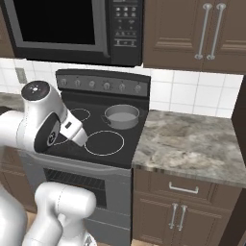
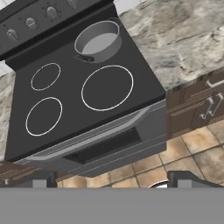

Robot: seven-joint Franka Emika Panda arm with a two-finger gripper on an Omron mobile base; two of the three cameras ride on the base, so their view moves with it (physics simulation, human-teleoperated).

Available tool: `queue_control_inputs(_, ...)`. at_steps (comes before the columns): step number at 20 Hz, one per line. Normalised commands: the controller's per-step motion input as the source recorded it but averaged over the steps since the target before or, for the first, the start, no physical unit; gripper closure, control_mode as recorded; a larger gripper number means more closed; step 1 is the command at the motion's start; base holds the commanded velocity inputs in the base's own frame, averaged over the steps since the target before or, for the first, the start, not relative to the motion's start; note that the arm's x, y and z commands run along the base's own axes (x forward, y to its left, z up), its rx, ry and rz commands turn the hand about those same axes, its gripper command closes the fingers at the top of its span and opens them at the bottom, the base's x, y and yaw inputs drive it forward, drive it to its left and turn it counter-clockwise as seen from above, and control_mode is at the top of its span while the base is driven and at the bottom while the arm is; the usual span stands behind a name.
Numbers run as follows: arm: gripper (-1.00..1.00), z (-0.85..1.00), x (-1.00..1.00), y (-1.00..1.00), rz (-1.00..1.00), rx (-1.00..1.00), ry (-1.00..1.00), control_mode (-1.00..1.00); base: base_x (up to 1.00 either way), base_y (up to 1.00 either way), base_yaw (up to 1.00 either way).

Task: Move the pot and pan from the stove into the sink.

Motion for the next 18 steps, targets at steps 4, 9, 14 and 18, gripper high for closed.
queue_control_inputs(4, -1.0, 0.0, 0.08, -0.34, 0.0, 0.07, -0.01, -1.0, 0.0, 0.0, 0.0)
queue_control_inputs(9, -1.0, -0.01, 0.18, -0.4, 0.0, 0.1, -0.03, -1.0, 0.0, 0.0, 0.0)
queue_control_inputs(14, -1.0, -0.14, 0.45, -0.15, -0.01, 0.01, 0.0, -1.0, 0.0, 0.0, 0.0)
queue_control_inputs(18, -1.0, -0.08, 0.5, -0.06, 0.0, 0.0, 0.0, -1.0, 0.0, 0.0, 0.0)
